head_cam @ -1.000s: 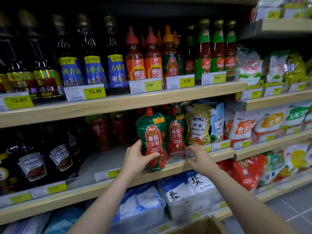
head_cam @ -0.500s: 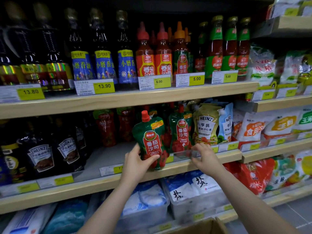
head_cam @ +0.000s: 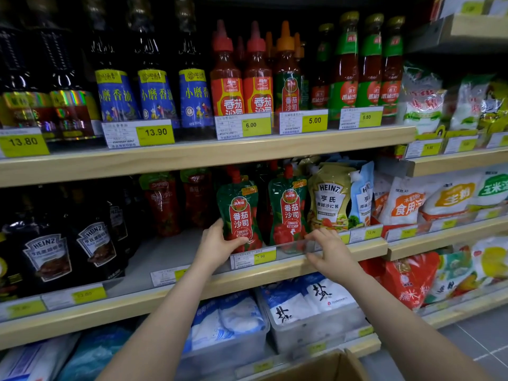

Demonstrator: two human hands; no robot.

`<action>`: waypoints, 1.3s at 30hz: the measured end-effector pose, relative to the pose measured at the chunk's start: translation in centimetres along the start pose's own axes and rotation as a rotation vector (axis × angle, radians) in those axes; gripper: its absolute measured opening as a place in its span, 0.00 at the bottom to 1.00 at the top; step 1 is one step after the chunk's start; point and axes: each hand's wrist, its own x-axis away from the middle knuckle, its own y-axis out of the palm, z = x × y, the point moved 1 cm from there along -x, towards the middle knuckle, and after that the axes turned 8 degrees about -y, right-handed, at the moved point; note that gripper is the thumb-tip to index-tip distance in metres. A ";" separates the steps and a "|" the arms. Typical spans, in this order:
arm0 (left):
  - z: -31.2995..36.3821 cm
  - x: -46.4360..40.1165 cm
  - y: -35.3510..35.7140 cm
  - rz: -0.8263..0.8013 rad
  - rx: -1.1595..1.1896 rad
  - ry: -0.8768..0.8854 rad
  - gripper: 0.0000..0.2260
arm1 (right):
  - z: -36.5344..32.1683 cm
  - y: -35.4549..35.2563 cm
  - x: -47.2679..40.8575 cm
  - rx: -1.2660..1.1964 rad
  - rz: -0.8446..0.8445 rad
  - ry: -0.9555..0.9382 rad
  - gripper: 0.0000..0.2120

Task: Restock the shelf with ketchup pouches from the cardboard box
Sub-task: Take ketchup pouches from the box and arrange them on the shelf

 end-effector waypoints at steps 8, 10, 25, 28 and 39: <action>0.0 -2.3 0.8 -0.052 -0.021 -0.067 0.28 | -0.3 0.5 0.1 0.011 0.096 0.008 0.10; 0.1 -2.9 0.9 -0.053 -0.026 -0.083 0.28 | -0.3 0.6 0.2 0.025 0.101 0.008 0.11; -1.0 -5.0 1.6 -0.066 -0.006 -0.082 0.29 | -0.6 0.8 0.2 0.011 0.162 0.014 0.14; -0.9 -4.7 1.5 -0.033 -0.030 -0.107 0.28 | -0.5 0.5 0.3 -0.014 0.135 0.025 0.14; -0.7 8.3 0.3 0.122 -0.240 0.412 0.16 | -1.9 -0.2 2.1 -0.073 -0.082 0.065 0.26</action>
